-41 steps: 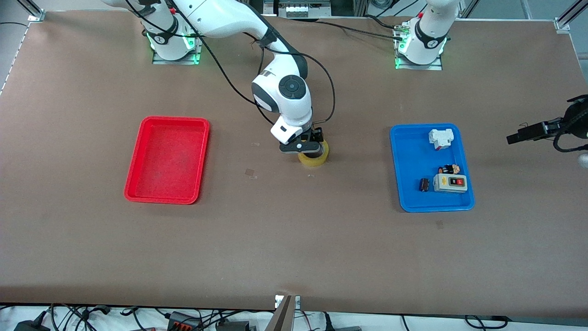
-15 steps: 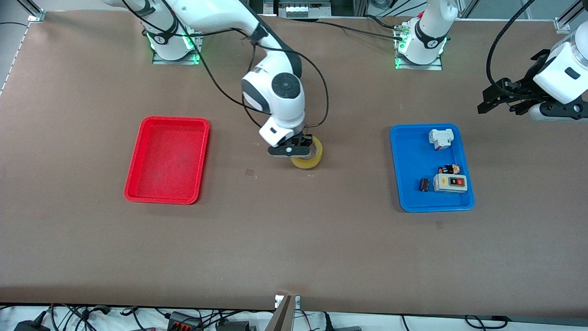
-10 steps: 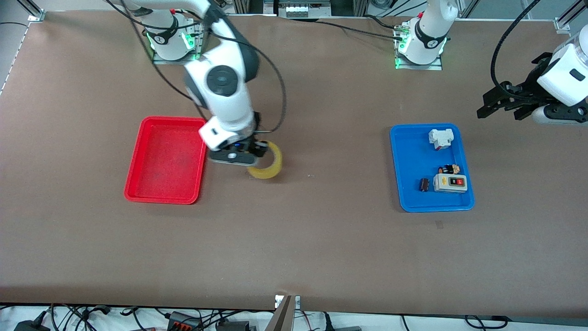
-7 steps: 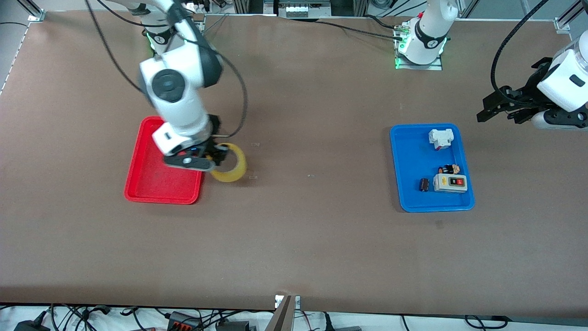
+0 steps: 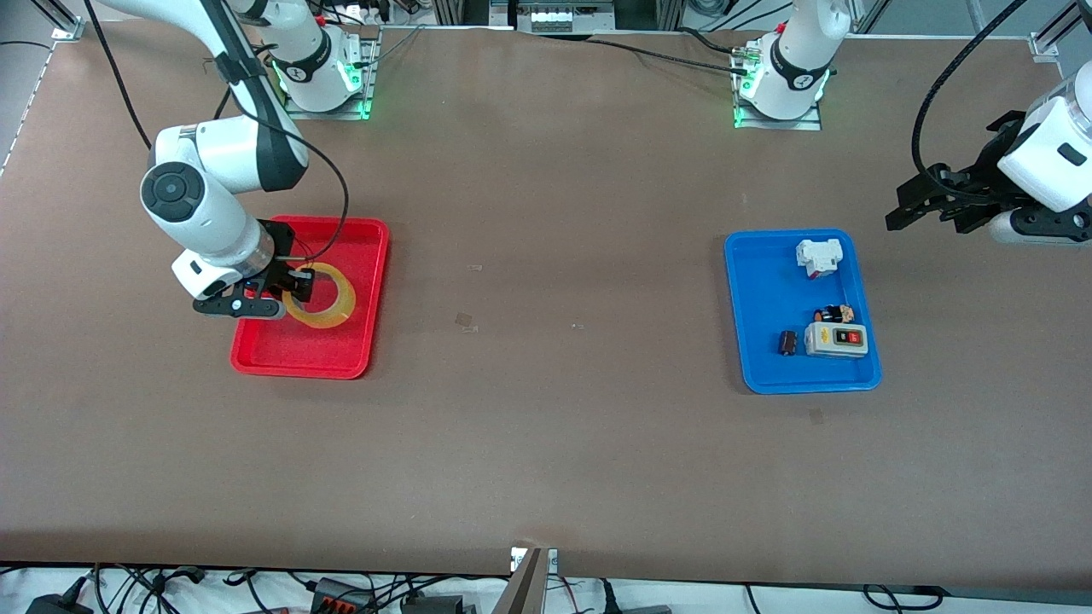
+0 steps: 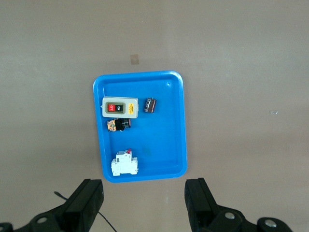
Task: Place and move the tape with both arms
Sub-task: 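Carry the tape with the right gripper over the red tray, then lower the tape into the red tray and open the right gripper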
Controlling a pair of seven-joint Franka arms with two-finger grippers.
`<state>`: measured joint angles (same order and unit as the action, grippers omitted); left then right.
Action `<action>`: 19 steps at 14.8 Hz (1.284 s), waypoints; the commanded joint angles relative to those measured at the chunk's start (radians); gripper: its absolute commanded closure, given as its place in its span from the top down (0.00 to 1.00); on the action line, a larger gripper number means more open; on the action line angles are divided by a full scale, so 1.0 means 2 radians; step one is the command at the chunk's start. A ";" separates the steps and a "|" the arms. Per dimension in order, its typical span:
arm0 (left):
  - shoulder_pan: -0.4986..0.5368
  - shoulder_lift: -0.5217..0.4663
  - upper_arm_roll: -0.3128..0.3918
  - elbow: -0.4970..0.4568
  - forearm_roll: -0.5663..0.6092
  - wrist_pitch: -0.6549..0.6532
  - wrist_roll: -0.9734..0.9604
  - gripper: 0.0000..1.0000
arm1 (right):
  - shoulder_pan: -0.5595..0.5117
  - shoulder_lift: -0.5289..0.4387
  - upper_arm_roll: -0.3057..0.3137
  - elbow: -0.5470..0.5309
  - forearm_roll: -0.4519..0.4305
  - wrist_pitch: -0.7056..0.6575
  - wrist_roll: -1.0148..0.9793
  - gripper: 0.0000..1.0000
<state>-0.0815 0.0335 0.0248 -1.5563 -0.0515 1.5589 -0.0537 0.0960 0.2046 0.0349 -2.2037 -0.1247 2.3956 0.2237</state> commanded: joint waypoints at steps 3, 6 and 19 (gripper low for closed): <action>-0.005 0.004 0.004 0.016 -0.006 -0.006 0.008 1.00 | -0.044 0.022 0.010 -0.026 -0.004 0.049 -0.077 0.02; -0.004 0.004 0.004 0.016 -0.006 -0.006 0.008 1.00 | -0.047 0.040 0.010 -0.032 -0.004 0.073 -0.090 0.02; -0.003 0.002 0.004 0.013 -0.006 -0.006 0.008 1.00 | -0.043 0.010 0.013 0.025 -0.001 0.026 -0.070 0.98</action>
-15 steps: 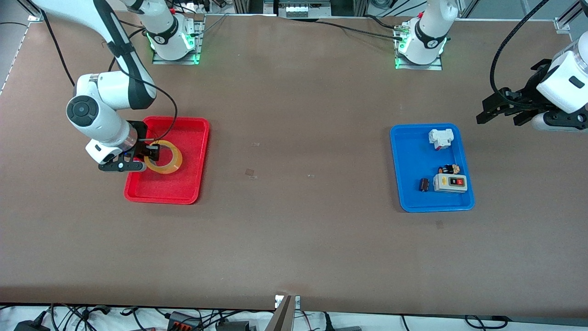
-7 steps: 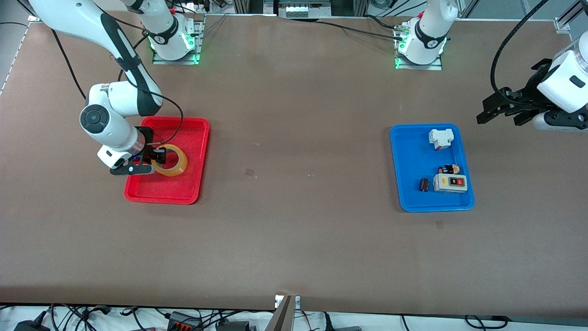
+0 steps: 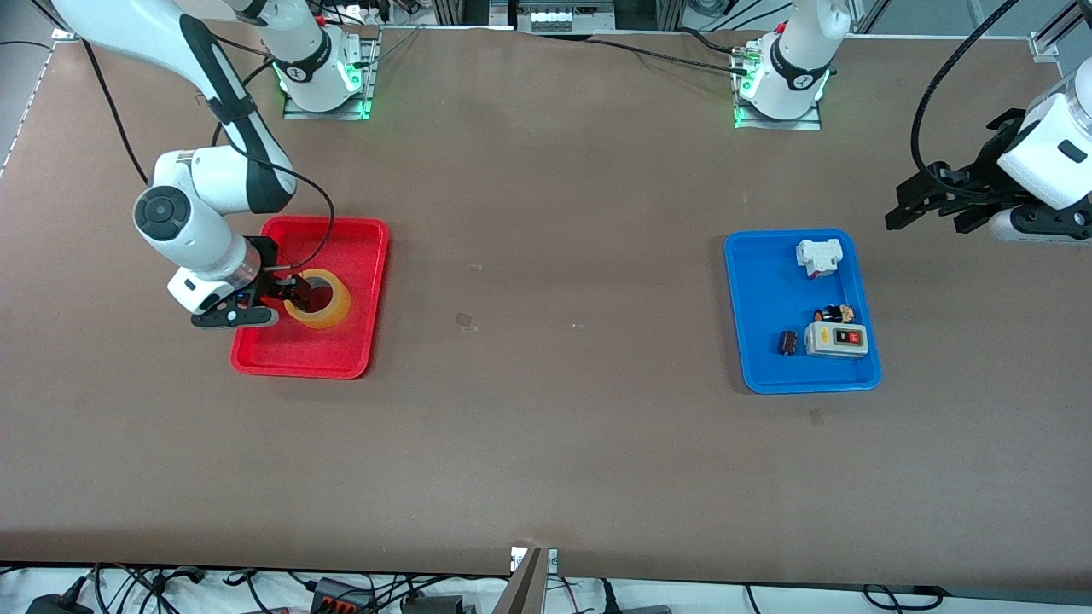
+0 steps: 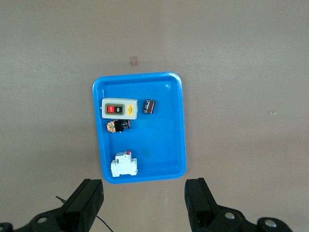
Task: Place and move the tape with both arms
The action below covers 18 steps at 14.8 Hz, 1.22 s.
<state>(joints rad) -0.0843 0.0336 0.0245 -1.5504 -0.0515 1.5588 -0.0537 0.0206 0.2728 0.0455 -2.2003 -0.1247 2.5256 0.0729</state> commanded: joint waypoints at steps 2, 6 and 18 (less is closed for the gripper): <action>-0.002 0.002 0.003 0.009 -0.005 -0.002 0.008 1.00 | -0.005 -0.034 0.008 0.077 -0.001 -0.102 0.008 0.98; -0.002 0.002 0.003 0.007 -0.004 0.006 0.008 1.00 | -0.003 -0.057 0.011 0.192 -0.001 -0.251 0.018 0.98; -0.005 0.001 0.003 0.002 -0.003 0.006 0.008 1.00 | 0.017 -0.084 0.027 0.406 0.032 -0.531 0.057 0.98</action>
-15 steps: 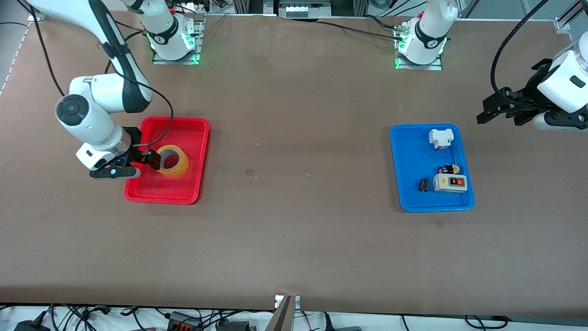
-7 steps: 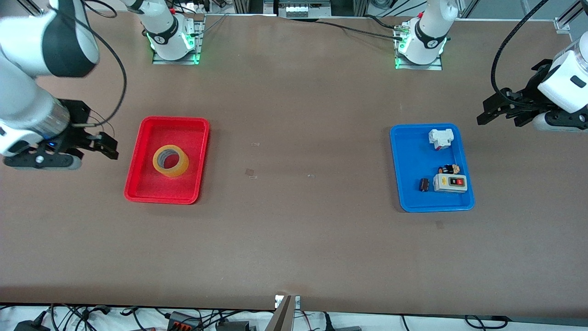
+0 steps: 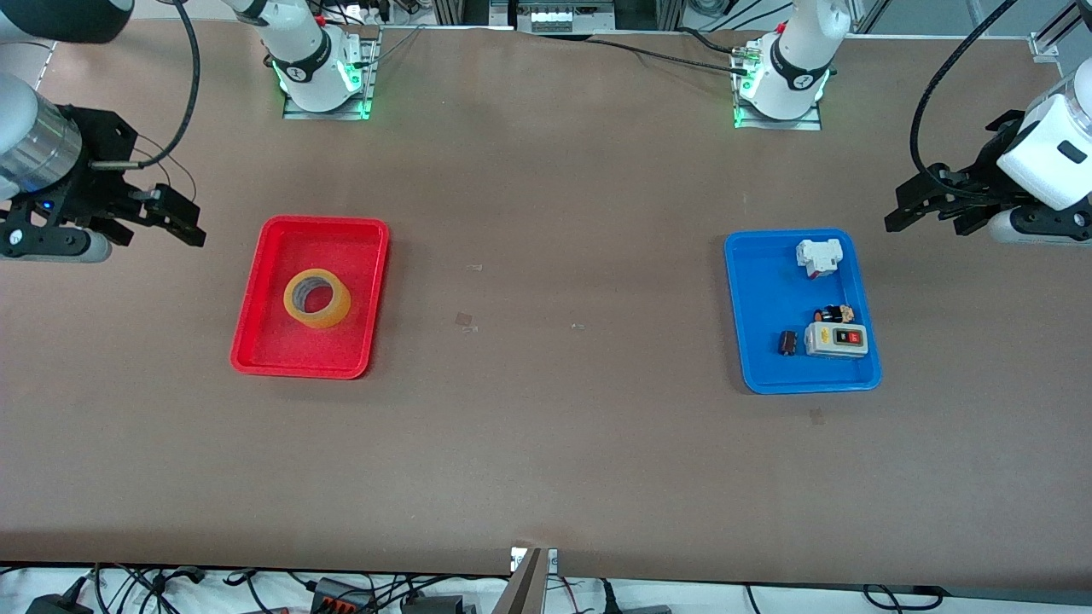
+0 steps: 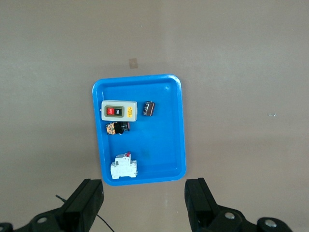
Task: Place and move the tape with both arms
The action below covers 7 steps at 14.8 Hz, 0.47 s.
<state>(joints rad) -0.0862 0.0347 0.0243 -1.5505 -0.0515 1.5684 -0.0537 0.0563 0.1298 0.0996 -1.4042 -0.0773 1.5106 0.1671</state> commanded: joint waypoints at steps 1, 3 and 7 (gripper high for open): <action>-0.004 0.000 0.002 0.002 -0.003 0.001 0.008 1.00 | -0.002 -0.023 -0.001 0.005 0.009 -0.036 0.010 0.98; -0.006 0.000 -0.001 -0.002 0.012 0.001 0.008 1.00 | -0.006 -0.043 -0.004 -0.013 0.008 -0.037 0.006 0.98; -0.004 -0.001 -0.012 -0.003 0.013 0.001 0.008 1.00 | -0.014 -0.075 -0.009 -0.043 0.009 -0.044 -0.003 0.99</action>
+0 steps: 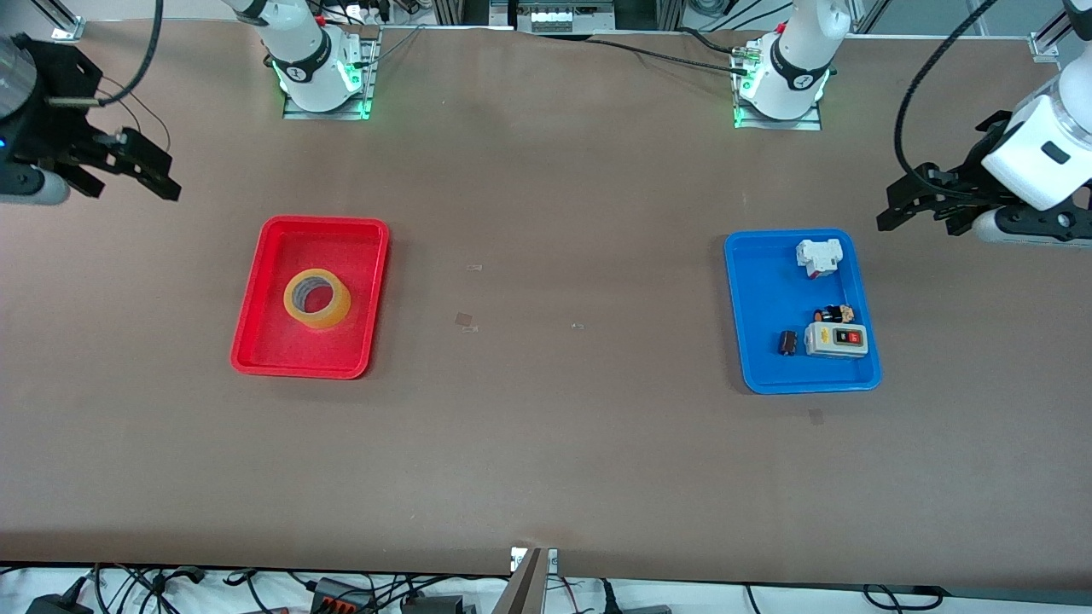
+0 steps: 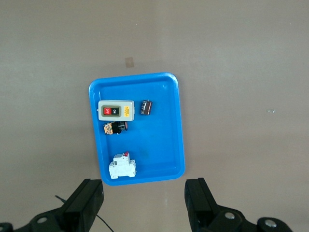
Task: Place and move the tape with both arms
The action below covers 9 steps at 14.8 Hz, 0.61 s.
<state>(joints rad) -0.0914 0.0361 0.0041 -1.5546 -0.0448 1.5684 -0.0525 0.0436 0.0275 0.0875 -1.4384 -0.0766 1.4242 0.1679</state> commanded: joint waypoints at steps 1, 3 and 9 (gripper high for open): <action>-0.001 -0.002 -0.002 -0.001 0.010 0.001 0.008 1.00 | -0.010 -0.024 -0.003 -0.026 0.008 -0.001 -0.007 0.99; 0.001 -0.002 -0.003 -0.001 0.009 0.001 0.007 1.00 | -0.010 -0.020 -0.003 -0.022 0.008 -0.001 -0.007 0.99; 0.004 -0.009 -0.001 0.005 0.005 0.000 0.006 1.00 | -0.010 0.001 -0.002 0.006 0.023 -0.016 -0.007 0.99</action>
<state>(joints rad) -0.0859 0.0334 0.0018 -1.5510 -0.0443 1.5691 -0.0525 0.0303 0.0170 0.0786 -1.4621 -0.0559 1.4215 0.1604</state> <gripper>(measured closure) 0.000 0.009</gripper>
